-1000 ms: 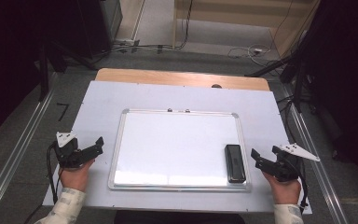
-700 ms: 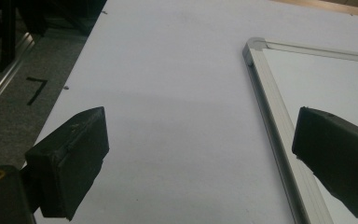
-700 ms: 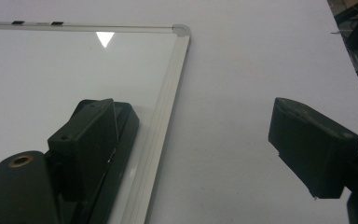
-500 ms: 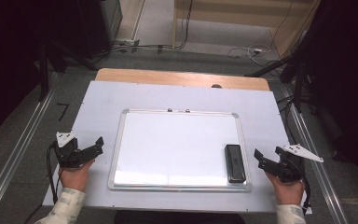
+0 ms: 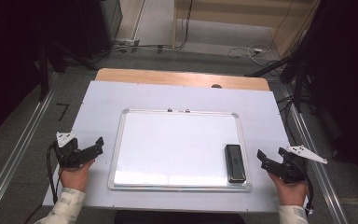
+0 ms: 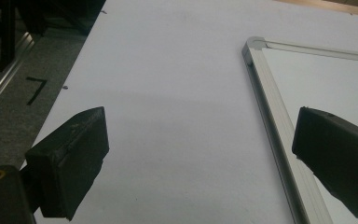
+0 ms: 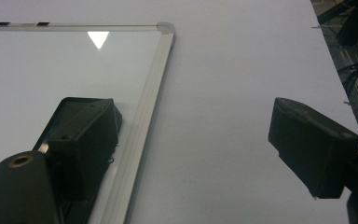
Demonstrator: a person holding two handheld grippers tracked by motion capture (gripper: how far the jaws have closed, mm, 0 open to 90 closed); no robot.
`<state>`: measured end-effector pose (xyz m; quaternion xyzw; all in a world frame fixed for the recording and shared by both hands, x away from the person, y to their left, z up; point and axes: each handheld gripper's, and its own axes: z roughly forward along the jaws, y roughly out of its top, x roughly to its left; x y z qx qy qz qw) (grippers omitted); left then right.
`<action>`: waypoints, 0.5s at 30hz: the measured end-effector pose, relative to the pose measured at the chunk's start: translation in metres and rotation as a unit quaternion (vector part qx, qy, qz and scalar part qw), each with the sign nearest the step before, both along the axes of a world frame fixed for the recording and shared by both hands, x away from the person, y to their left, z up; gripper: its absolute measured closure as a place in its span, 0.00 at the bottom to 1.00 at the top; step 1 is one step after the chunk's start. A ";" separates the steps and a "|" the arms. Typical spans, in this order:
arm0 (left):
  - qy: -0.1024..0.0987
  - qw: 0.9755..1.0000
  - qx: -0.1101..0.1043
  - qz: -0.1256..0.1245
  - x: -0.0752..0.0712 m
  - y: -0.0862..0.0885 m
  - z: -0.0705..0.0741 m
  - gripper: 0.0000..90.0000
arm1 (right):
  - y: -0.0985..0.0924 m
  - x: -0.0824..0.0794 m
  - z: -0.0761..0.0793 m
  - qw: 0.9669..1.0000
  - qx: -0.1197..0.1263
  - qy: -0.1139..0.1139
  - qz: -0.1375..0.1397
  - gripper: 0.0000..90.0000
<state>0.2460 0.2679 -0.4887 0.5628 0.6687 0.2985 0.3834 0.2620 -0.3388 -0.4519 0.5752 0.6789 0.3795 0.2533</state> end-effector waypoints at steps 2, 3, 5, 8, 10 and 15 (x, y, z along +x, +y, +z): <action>0.000 1.000 0.000 0.000 0.000 0.000 0.000 0.05 | -0.002 0.000 0.000 1.000 0.000 0.000 -0.003 0.16; 0.000 1.000 -0.001 0.001 0.000 0.000 0.000 0.05 | -0.003 0.000 0.000 1.000 -0.001 -0.001 -0.004 0.16; 0.000 1.000 -0.001 0.001 0.000 0.000 0.000 0.05 | -0.005 -0.001 -0.001 1.000 0.000 0.001 -0.007 0.16; 0.001 1.000 0.000 -0.001 0.000 0.000 0.000 0.05 | -0.008 -0.001 -0.001 1.000 0.000 0.001 -0.011 0.16; 0.001 1.000 0.000 -0.001 0.000 -0.001 0.000 0.05 | -0.010 -0.002 -0.001 1.000 0.000 0.001 -0.015 0.16; 0.001 1.000 -0.001 -0.001 0.000 -0.001 -0.001 0.05 | -0.016 -0.003 -0.001 1.000 -0.002 0.001 -0.020 0.16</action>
